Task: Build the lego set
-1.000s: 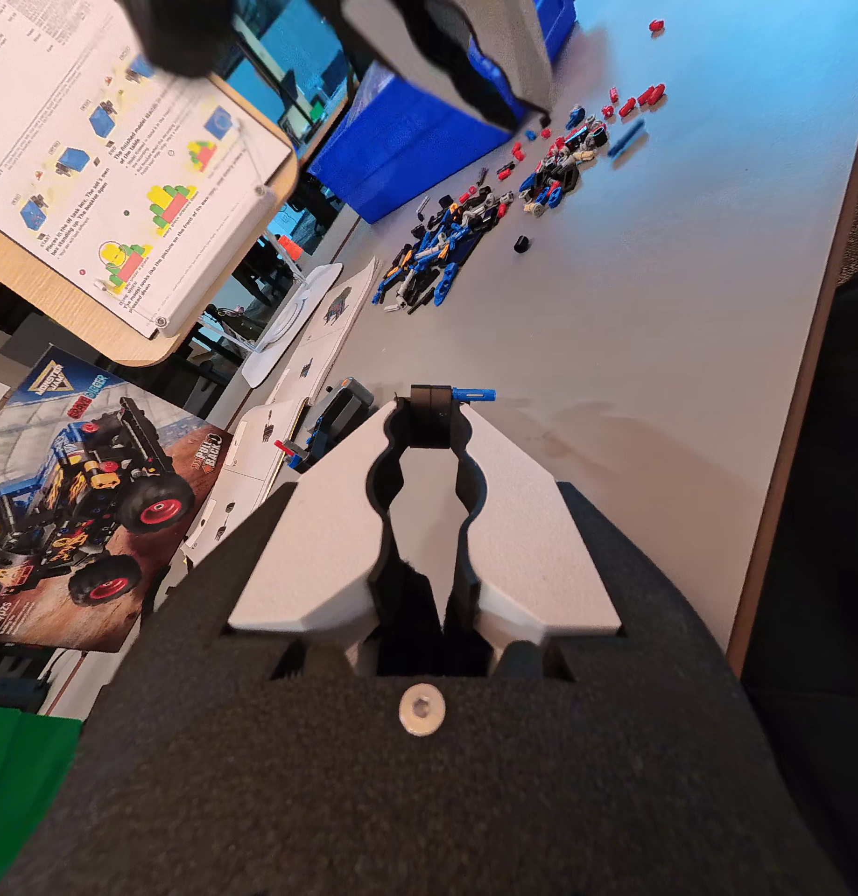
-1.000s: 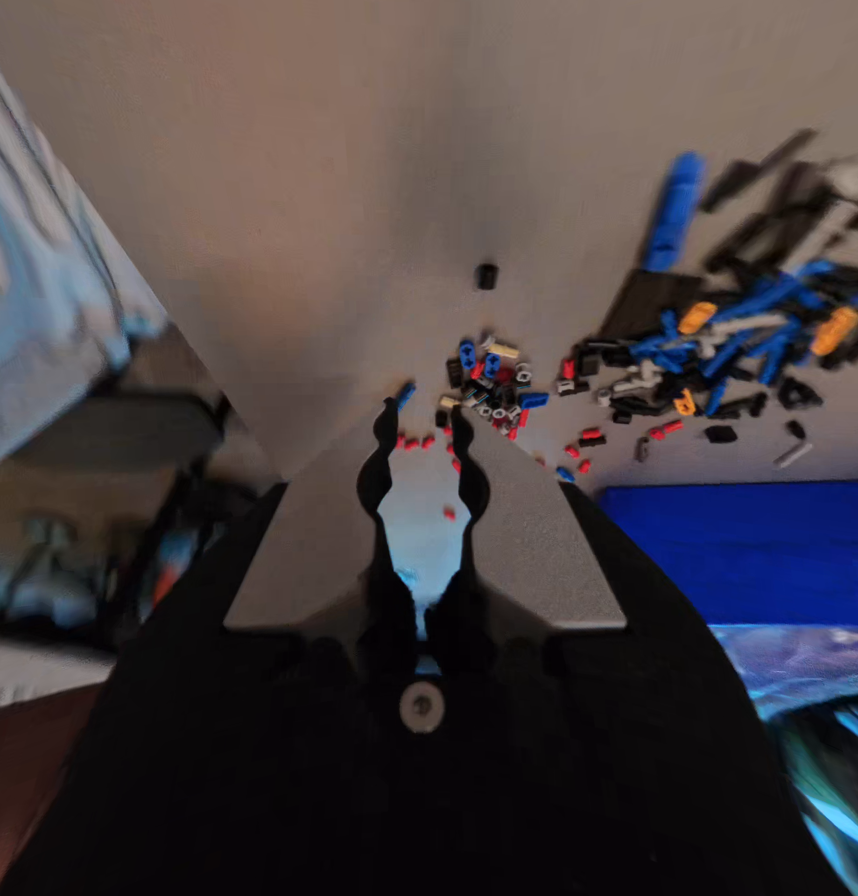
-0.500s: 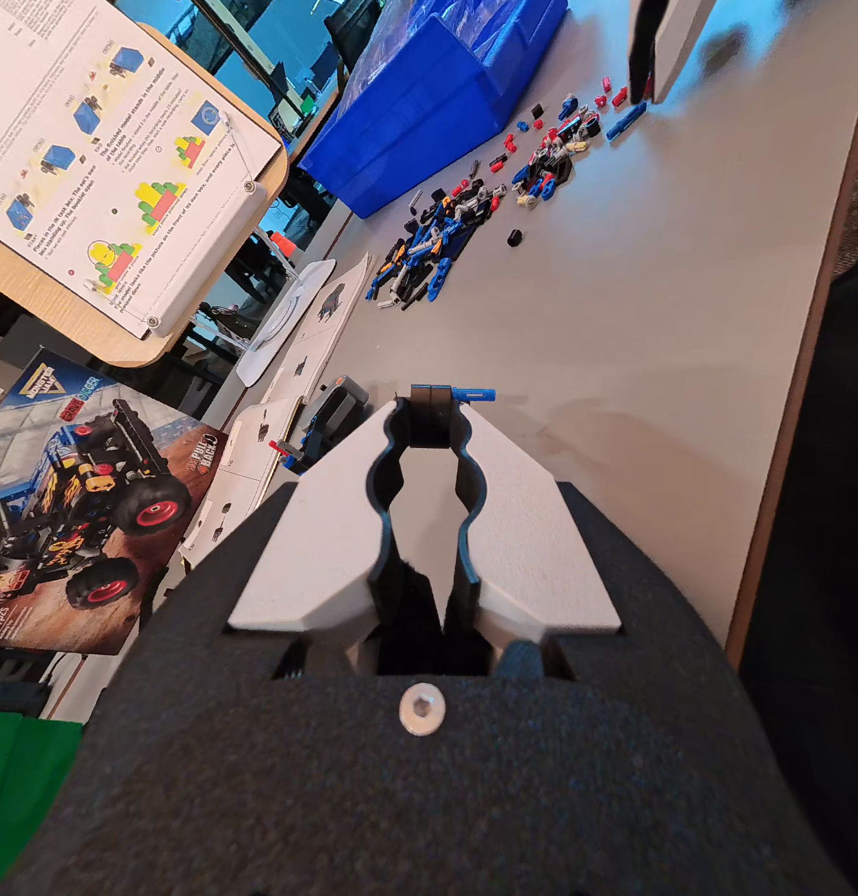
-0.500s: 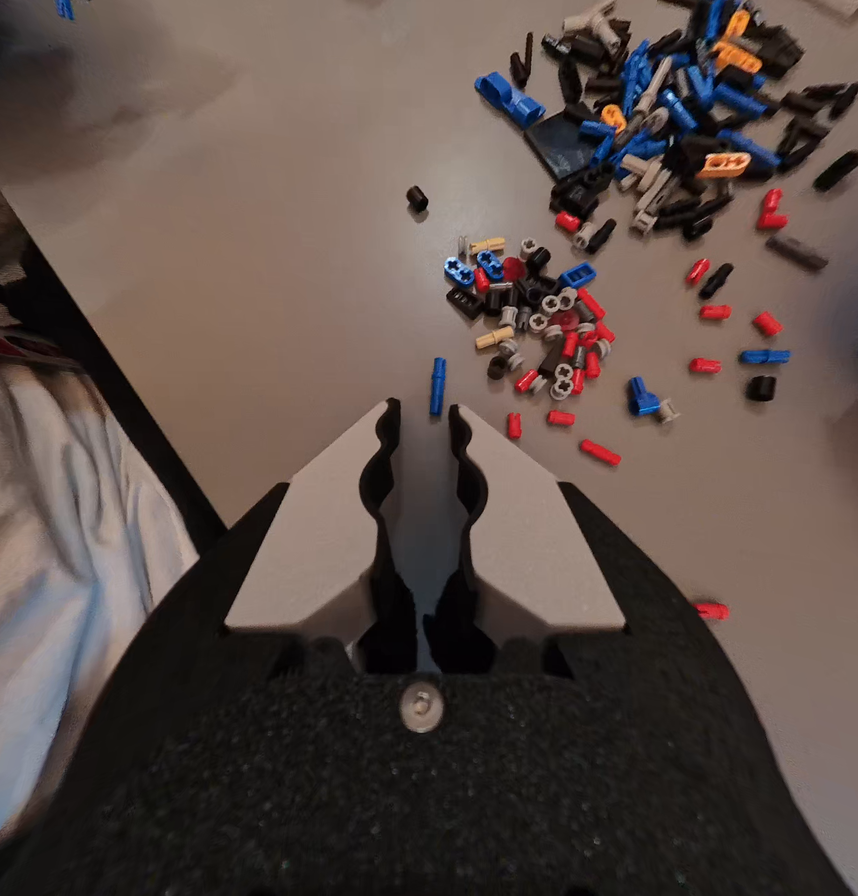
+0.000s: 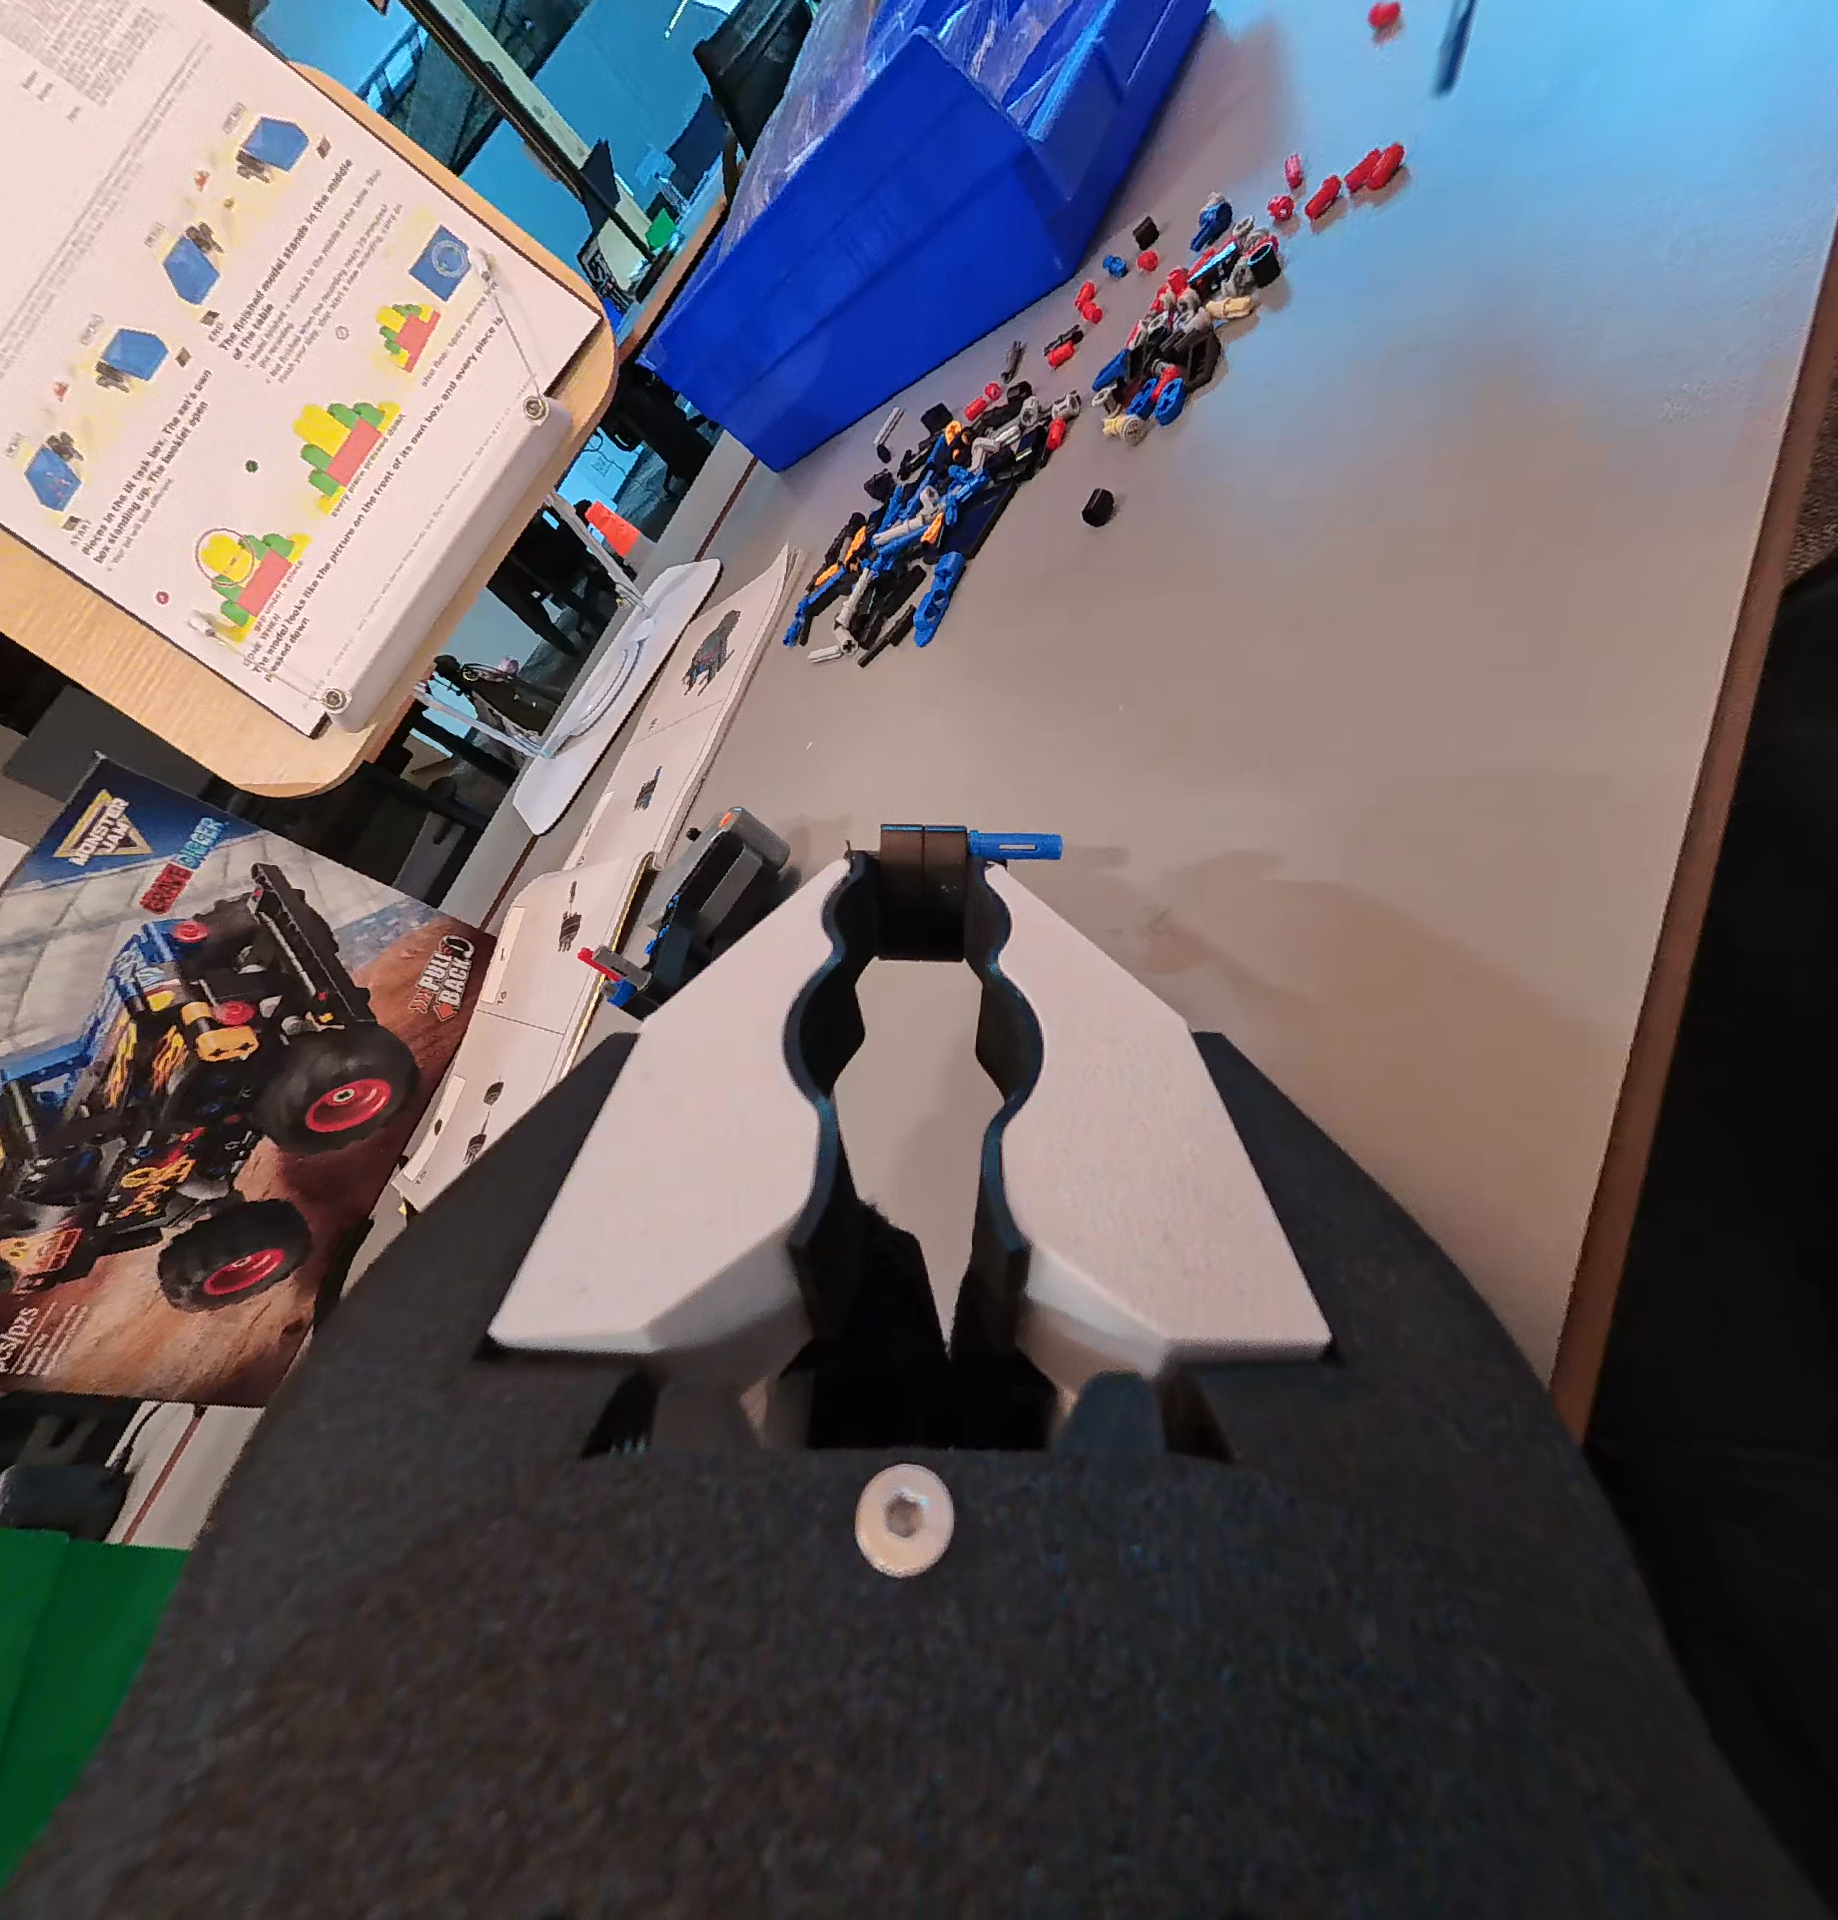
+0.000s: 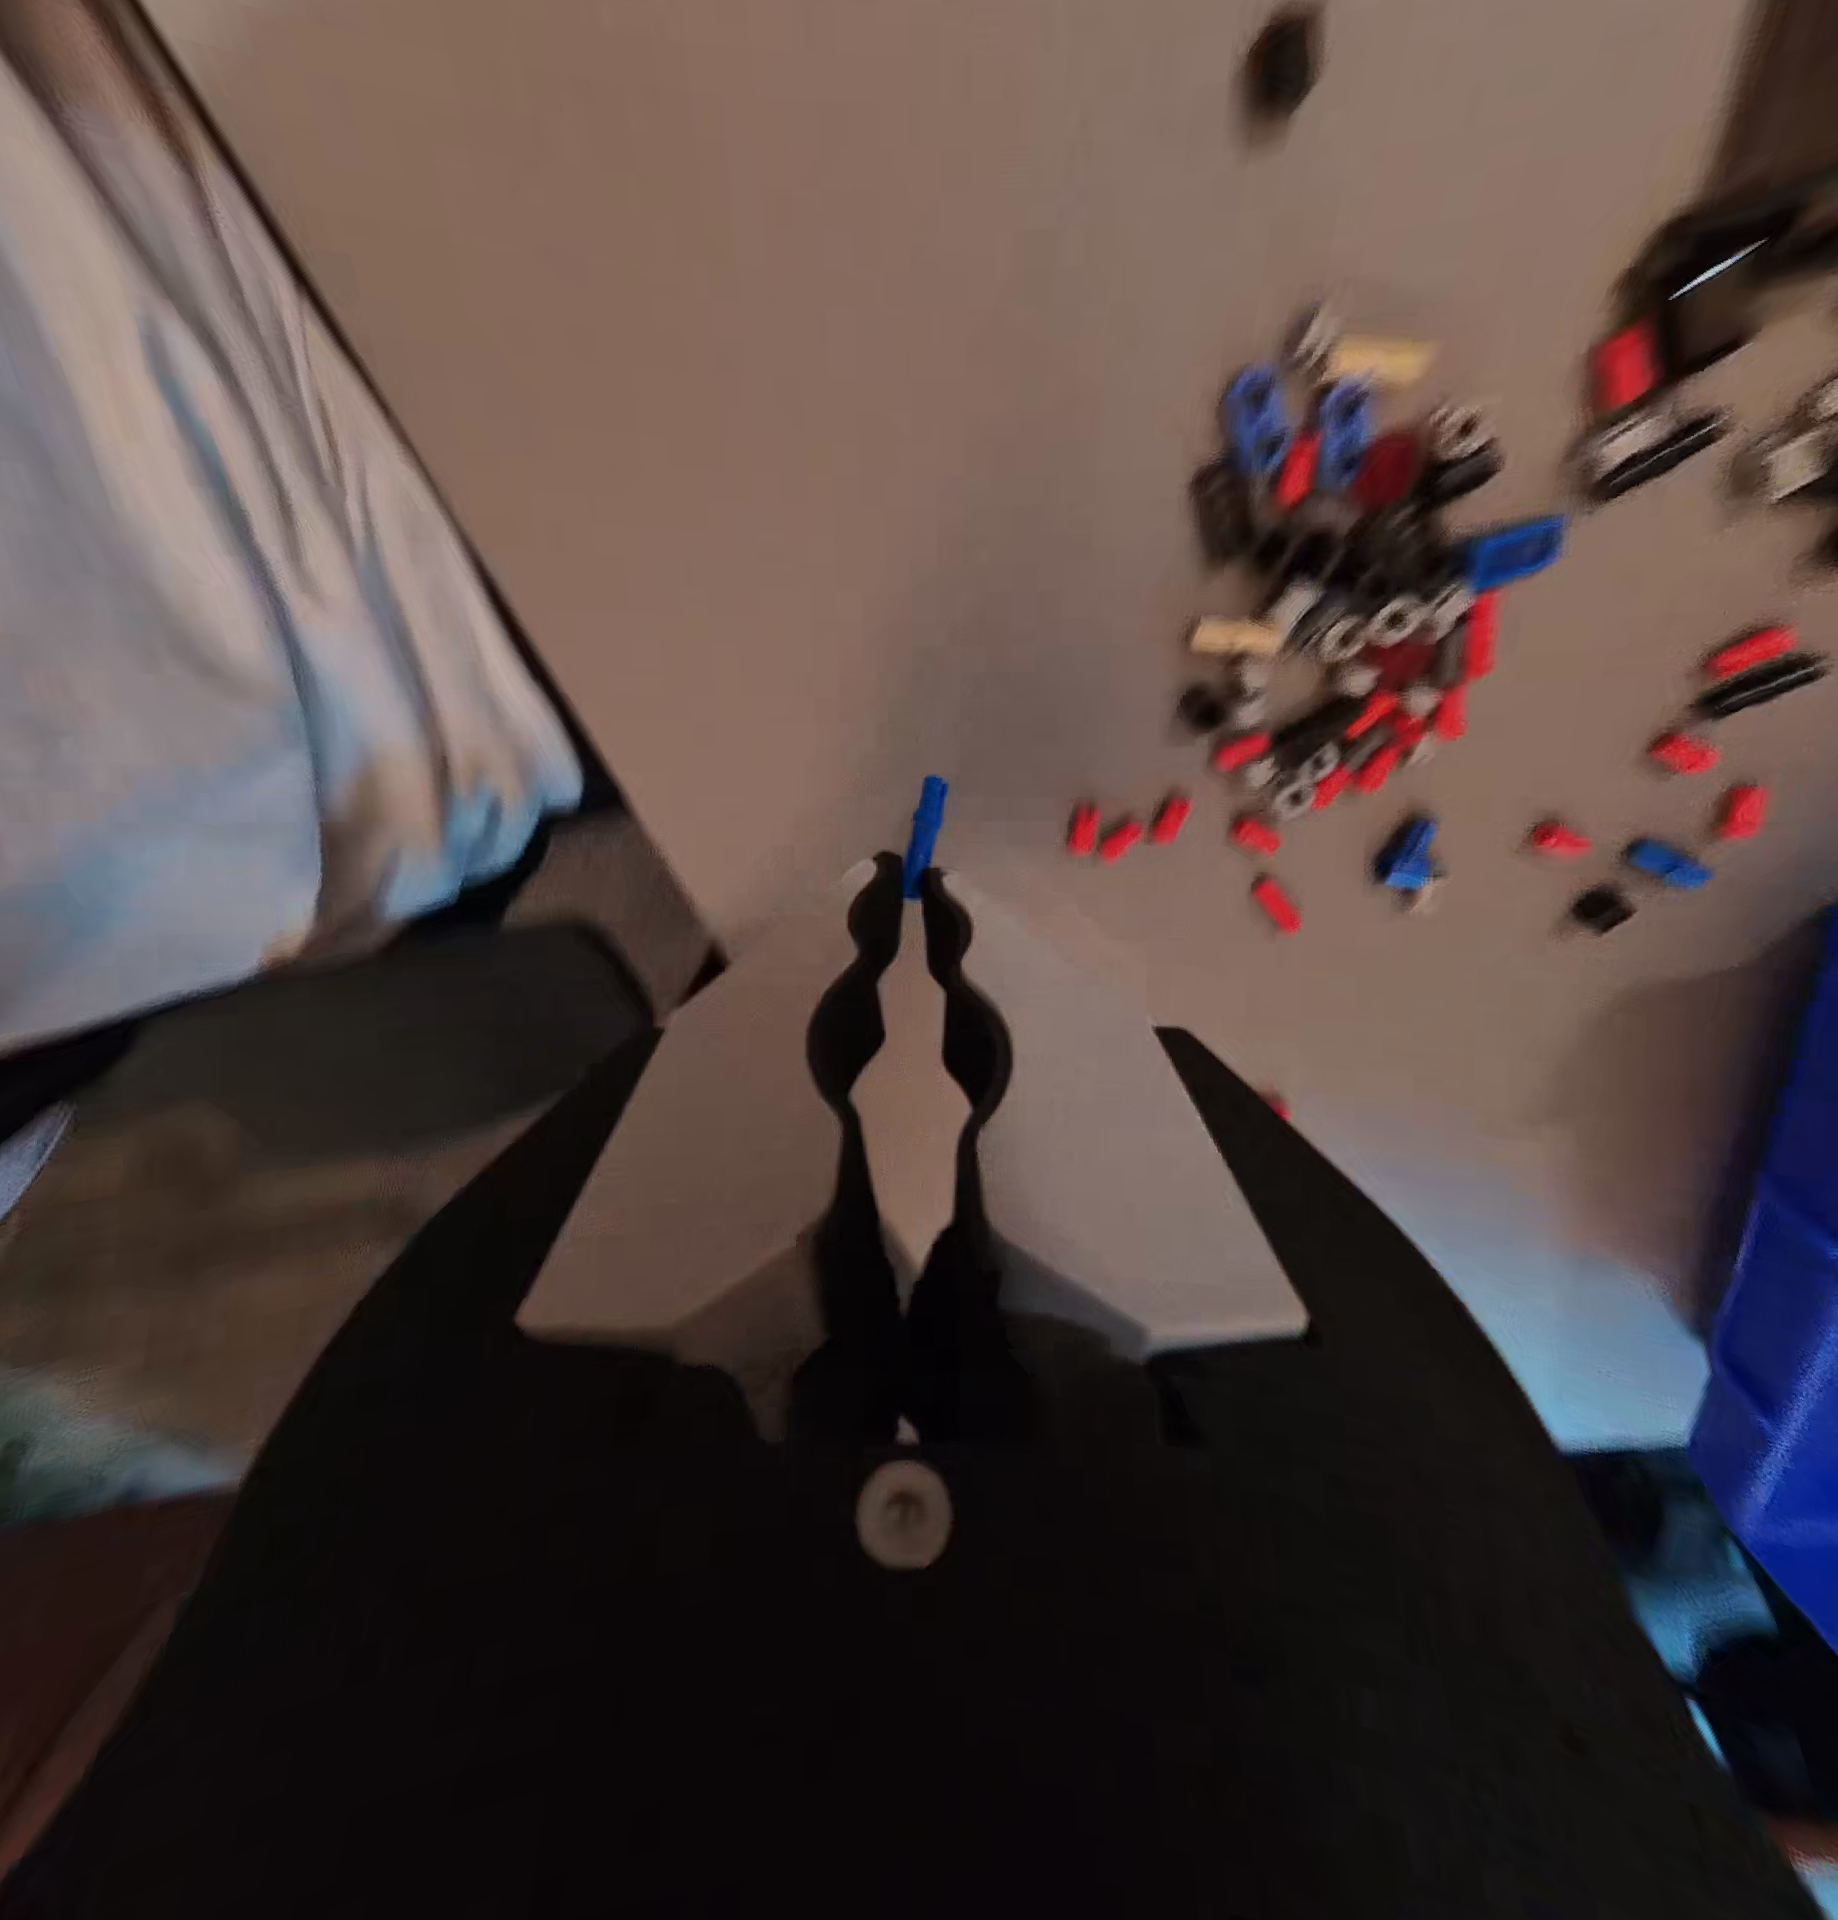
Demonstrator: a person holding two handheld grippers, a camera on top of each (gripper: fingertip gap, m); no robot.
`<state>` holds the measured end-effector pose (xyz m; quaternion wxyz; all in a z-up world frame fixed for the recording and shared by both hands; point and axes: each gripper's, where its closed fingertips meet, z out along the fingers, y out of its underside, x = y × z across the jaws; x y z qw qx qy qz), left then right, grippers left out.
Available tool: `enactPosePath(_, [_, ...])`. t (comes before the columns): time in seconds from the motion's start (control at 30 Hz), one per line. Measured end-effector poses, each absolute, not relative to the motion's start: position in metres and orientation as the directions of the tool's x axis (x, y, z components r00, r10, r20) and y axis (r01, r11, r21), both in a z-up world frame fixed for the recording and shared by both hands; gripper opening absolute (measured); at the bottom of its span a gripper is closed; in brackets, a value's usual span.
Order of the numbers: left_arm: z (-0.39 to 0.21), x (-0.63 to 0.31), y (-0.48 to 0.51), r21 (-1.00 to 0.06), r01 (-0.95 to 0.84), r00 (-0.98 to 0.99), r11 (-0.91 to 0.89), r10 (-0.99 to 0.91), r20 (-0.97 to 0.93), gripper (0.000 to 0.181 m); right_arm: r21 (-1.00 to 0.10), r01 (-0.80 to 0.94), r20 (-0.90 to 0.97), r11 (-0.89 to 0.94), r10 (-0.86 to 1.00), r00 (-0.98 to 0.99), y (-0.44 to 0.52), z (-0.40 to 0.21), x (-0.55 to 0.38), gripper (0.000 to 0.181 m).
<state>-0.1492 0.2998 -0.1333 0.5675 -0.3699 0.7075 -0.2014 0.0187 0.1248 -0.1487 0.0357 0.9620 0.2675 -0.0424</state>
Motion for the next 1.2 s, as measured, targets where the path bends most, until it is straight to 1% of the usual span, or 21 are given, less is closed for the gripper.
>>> enactPosePath(0.07, [-0.133,-0.149,0.300,-0.703,-0.296,-0.081,0.647,-0.750,-0.656,0.014,0.287,0.535,-0.140,-0.795,0.518,0.844,0.106,-0.145,0.026,0.003])
enactPosePath(0.1, [-0.133,-0.149,0.300,-0.703,-0.296,-0.082,0.646,-0.751,-0.656,0.014,0.382,0.544,-0.141,-0.747,0.535,0.833,0.099,-0.144,0.032,0.003])
enactPosePath(0.13, [-0.133,-0.149,0.300,-0.705,-0.295,-0.082,0.645,-0.753,-0.653,0.014,0.445,0.548,-0.146,-0.708,0.546,0.825,0.096,-0.145,0.035,0.003])
enactPosePath(0.27, [-0.130,-0.150,0.300,-0.729,-0.283,-0.079,0.623,-0.773,-0.630,0.014,0.607,0.545,-0.165,-0.578,0.580,0.798,0.086,-0.154,0.046,0.003])
enactPosePath(0.33, [-0.129,-0.150,0.300,-0.733,-0.277,-0.078,0.621,-0.775,-0.627,0.014,0.652,0.532,-0.167,-0.540,0.583,0.795,0.082,-0.159,0.049,0.003])
enactPosePath(0.43, [-0.130,-0.150,0.300,-0.732,-0.279,-0.080,0.621,-0.775,-0.627,0.014,0.689,0.515,-0.152,-0.510,0.593,0.790,0.079,-0.160,0.052,0.003])
enactPosePath(0.67, [-0.130,-0.150,0.300,-0.730,-0.281,-0.084,0.623,-0.774,-0.628,0.014,0.728,0.478,-0.126,-0.492,0.589,0.799,0.077,-0.160,0.058,0.003])
enactPosePath(1.2, [-0.132,-0.150,0.299,-0.722,-0.286,-0.088,0.630,-0.767,-0.635,0.014,0.724,0.492,-0.127,-0.484,0.607,0.784,0.078,-0.163,0.058,0.003])
